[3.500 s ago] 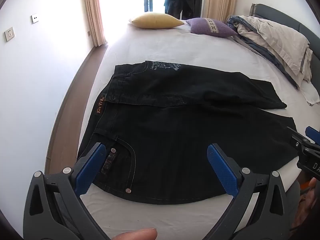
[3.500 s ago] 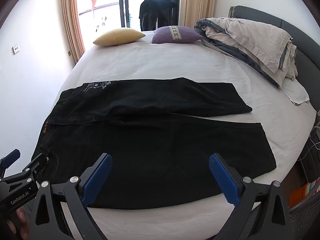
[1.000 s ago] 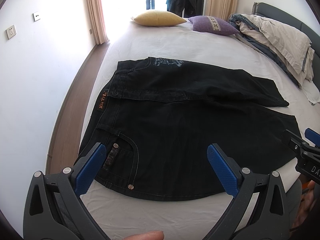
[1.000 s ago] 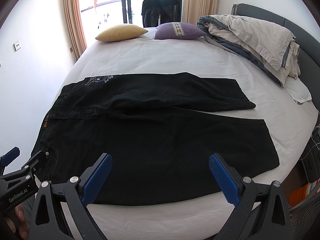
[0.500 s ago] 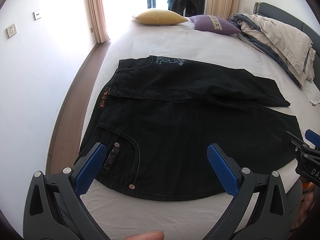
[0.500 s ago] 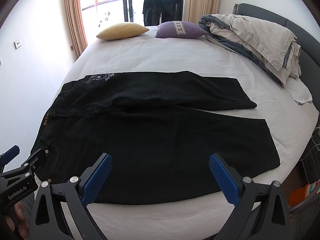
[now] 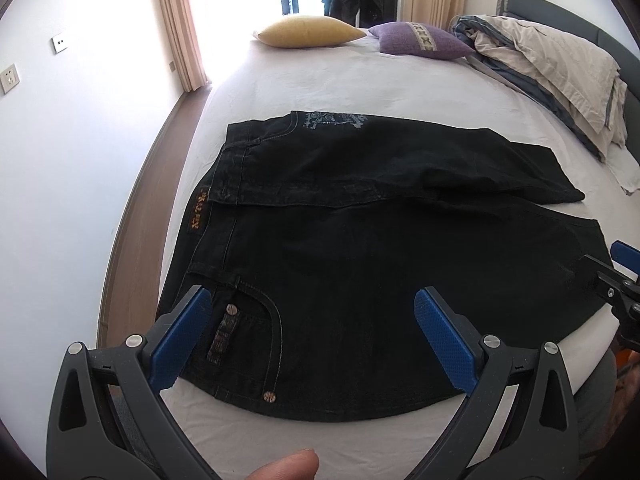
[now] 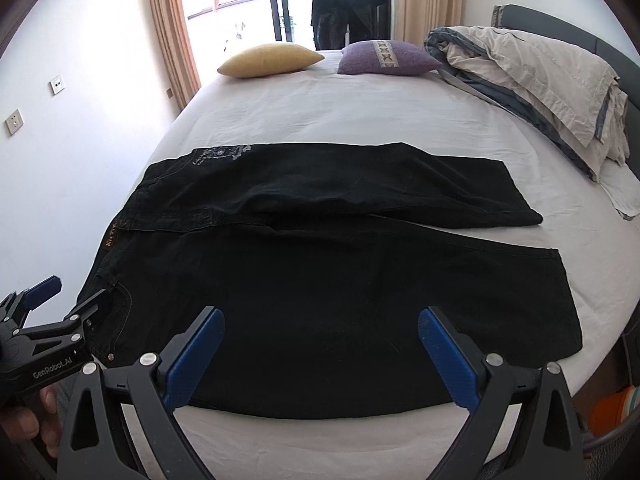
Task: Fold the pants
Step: 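Move both tools to the jeans waistband and close on its corners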
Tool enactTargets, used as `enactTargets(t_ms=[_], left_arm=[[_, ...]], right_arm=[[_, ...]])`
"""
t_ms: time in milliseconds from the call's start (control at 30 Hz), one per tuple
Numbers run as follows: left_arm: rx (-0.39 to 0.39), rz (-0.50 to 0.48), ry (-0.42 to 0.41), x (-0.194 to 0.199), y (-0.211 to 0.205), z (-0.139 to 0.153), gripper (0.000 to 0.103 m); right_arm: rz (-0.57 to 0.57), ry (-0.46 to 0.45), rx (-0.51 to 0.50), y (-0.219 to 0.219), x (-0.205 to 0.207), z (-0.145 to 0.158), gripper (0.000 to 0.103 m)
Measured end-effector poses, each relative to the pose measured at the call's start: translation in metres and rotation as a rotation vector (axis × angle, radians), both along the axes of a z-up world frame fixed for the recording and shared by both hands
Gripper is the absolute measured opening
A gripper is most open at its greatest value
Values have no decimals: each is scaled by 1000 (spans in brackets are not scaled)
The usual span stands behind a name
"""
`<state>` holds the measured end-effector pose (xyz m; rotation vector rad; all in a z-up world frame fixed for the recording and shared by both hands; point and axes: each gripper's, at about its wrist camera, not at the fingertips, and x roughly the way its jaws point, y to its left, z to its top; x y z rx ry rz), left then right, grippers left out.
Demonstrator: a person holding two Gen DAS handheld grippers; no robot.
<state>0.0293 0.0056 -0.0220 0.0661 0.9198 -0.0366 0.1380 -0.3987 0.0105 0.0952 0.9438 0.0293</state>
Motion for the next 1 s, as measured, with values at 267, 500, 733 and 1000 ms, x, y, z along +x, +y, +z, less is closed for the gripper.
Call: enactTargets(t_ms=[267,500,733,1000], left_arm=[[16,-195,-50,111,8,24,103],[167,-329,39,258,12,10,103],[179,-423,230,361,28,-49,102],[190,-559,396,388,31,-96,76]], right_arm=[[141,-41,94,-36,64,1,99],[281,-41,63,-58,134,-12,82],[449,-26,57,-60,193,-38,78],[540,27,44,-57,245,-63,69]])
